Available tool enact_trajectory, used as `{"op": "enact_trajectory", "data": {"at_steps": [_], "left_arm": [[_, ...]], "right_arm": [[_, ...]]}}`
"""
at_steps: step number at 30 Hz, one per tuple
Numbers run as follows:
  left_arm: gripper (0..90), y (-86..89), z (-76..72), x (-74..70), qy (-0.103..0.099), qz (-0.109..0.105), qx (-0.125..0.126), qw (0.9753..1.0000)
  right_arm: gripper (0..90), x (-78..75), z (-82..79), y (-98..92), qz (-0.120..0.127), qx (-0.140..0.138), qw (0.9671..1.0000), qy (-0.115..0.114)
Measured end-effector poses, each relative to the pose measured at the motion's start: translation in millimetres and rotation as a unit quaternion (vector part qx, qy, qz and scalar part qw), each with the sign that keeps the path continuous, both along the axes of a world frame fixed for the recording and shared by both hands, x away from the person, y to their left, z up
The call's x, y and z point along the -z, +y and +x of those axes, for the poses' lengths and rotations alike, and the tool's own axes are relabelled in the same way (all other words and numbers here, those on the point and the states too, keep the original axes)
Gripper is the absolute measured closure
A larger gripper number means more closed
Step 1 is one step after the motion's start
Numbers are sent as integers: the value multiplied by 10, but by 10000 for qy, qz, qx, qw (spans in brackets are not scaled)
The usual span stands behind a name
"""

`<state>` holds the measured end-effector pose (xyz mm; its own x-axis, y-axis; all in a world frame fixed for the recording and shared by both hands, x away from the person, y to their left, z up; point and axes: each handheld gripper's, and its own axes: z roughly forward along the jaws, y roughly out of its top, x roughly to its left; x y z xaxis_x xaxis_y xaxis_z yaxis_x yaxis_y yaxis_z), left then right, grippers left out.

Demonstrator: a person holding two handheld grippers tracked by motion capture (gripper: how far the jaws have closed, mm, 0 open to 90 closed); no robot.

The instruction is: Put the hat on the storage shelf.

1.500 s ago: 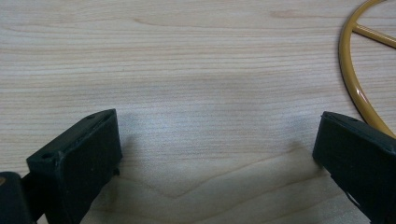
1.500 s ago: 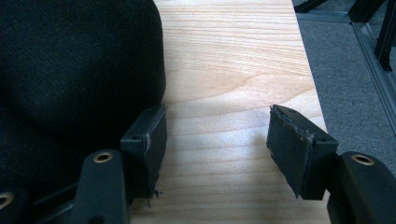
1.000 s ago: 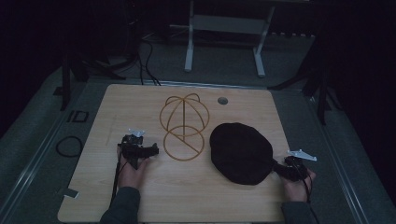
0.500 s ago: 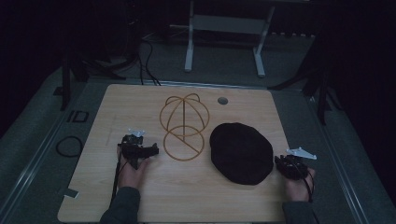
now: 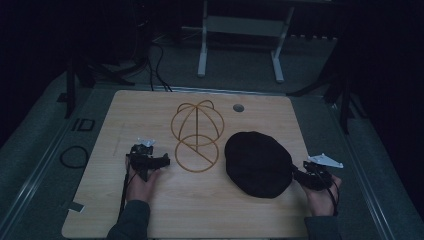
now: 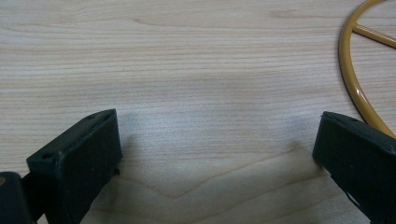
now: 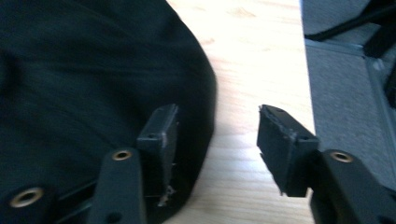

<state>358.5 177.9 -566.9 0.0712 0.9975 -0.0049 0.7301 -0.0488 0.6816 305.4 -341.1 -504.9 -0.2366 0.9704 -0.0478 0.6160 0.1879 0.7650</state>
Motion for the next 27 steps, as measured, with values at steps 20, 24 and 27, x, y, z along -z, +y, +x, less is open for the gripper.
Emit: {"op": "enact_trajectory", "data": {"at_steps": [20, 24, 27], "left_arm": [[7, -4, 2, -1, 4, 9, 5, 10000], [7, -4, 2, -1, 0, 5, 2, 10000], [7, -5, 2, 0, -4, 0, -2, 10000]], "right_arm": [[397, -328, 43, 347, 252, -874, 9959, -39], [381, -350, 63, 427, 219, -959, 9951, -51], [355, -375, 76, 446, 239, -962, 9951, -69]]}}
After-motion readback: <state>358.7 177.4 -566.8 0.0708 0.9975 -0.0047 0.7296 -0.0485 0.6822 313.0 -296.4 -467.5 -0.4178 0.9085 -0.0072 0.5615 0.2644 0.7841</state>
